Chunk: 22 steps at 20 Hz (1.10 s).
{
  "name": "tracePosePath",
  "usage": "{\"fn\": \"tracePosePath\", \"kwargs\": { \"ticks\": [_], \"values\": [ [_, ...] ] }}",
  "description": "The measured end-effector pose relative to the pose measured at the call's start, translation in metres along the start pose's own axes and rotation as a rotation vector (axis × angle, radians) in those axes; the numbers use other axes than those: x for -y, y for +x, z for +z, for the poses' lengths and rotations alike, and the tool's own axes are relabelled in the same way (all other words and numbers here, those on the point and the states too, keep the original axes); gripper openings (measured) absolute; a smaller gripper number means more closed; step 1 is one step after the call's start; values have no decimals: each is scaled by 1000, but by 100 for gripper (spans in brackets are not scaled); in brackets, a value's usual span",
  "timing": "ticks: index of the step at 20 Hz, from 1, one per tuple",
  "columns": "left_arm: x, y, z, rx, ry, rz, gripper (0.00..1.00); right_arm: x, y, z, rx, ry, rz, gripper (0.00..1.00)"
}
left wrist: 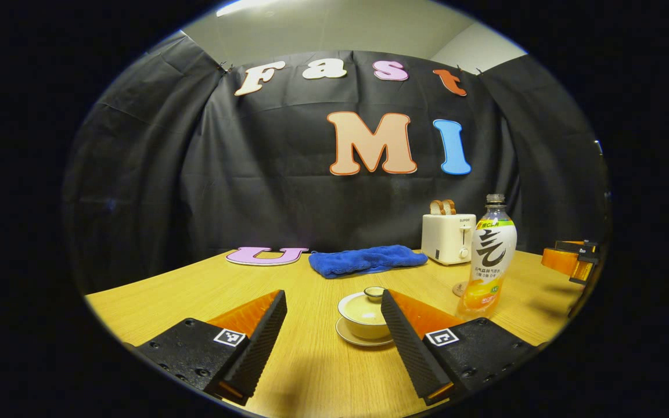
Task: Open the teacup lid with one hand, grasp the water bottle and pour water into the teacup with the other hand; after pouring, place the water bottle on the coaster and then close the teacup lid.
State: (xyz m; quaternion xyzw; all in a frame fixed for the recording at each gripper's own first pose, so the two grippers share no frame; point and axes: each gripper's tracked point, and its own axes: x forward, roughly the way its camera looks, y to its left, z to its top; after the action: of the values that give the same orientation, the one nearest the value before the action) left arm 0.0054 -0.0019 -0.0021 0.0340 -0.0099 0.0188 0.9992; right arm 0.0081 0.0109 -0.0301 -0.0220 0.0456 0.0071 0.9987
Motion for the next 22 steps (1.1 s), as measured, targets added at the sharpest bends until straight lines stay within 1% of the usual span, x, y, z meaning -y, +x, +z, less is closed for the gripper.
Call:
{"fn": "tracePosePath", "kwargs": {
  "ticks": [2,3,4,7,11,15,17,19,21,22],
  "values": [
    [5,2,1,2,-1,-14,96,0,0,-1,1,0,1,95],
    [8,2,1,3,0,-27,96,0,0,-1,1,0,2,97],
    [11,4,2,5,-1,-41,96,0,0,-1,1,0,2,95],
    [19,6,0,3,-1,-77,96,1,0,-2,2,-1,2,95],
    [26,13,1,5,-3,-104,94,1,1,-1,2,-1,3,95],
    [45,20,1,7,-2,-184,94,1,1,-2,2,-1,3,95],
    [53,23,0,6,-1,-225,91,1,1,-2,2,-1,3,95],
    [57,29,0,5,0,-250,91,1,1,-2,2,-1,3,95],
    [60,36,0,4,-1,-263,86,1,1,-2,3,-1,3,95],
    [60,40,-1,-3,0,-266,85,1,1,-2,3,-1,3,95]
  ]
}}
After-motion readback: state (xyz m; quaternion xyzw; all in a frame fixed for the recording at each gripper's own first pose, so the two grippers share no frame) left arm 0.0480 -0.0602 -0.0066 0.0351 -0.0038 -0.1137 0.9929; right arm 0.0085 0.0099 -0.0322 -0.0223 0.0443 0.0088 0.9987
